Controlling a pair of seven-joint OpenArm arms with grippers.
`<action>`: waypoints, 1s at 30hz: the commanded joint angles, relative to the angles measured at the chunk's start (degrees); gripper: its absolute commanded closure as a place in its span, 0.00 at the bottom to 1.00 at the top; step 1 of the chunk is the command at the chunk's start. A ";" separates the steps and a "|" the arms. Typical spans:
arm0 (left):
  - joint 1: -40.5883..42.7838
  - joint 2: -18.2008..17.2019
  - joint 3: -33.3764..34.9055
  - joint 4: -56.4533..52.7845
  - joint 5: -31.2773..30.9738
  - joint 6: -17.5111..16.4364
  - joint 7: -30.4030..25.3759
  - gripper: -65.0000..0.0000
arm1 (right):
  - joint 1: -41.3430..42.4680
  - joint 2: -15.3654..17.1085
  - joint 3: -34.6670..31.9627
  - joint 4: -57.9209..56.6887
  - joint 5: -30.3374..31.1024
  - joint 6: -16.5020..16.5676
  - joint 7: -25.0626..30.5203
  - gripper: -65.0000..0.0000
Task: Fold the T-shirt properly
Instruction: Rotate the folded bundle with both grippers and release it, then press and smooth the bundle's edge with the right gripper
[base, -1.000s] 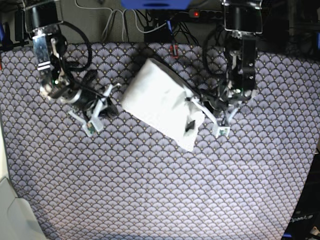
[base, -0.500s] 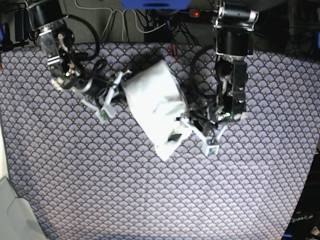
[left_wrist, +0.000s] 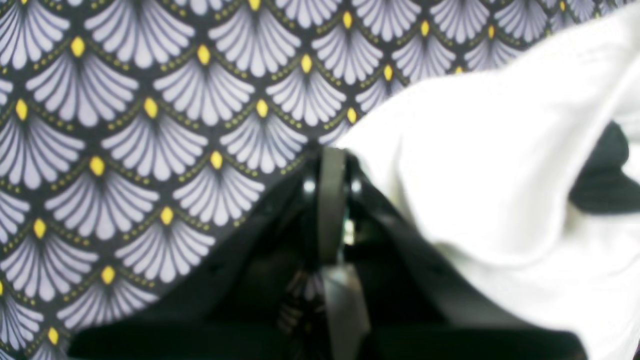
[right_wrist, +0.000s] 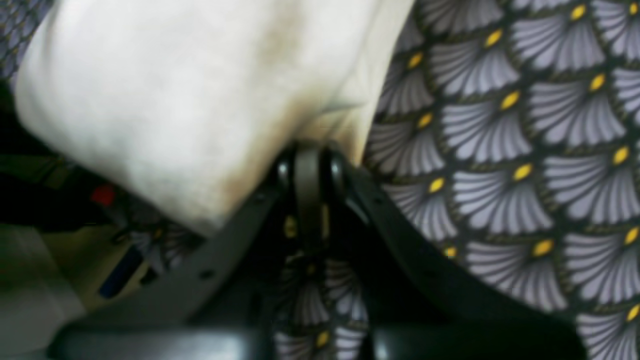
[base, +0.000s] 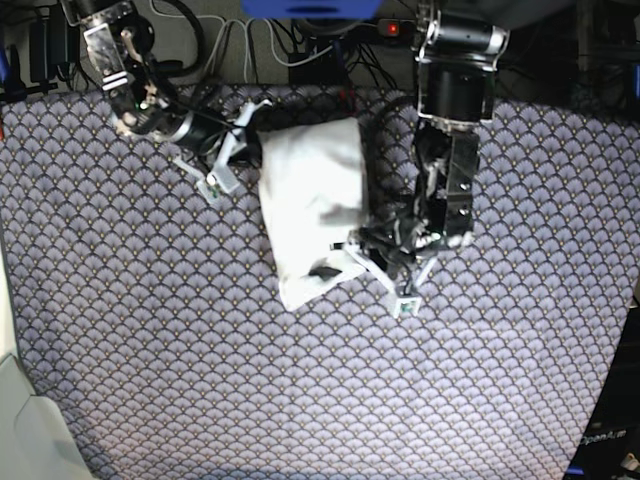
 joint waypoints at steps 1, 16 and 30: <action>-1.38 0.12 0.02 0.65 -0.19 -0.13 0.44 0.99 | -0.50 0.75 0.14 0.99 0.00 0.41 -1.47 0.98; 2.66 -11.75 -13.43 26.24 -0.19 -0.39 11.78 1.00 | -4.72 3.74 11.48 13.82 0.18 0.33 -1.56 0.98; 26.75 -20.98 -22.49 33.53 -0.19 -0.48 6.59 1.00 | 10.14 0.22 0.58 16.20 0.27 0.33 -6.13 0.98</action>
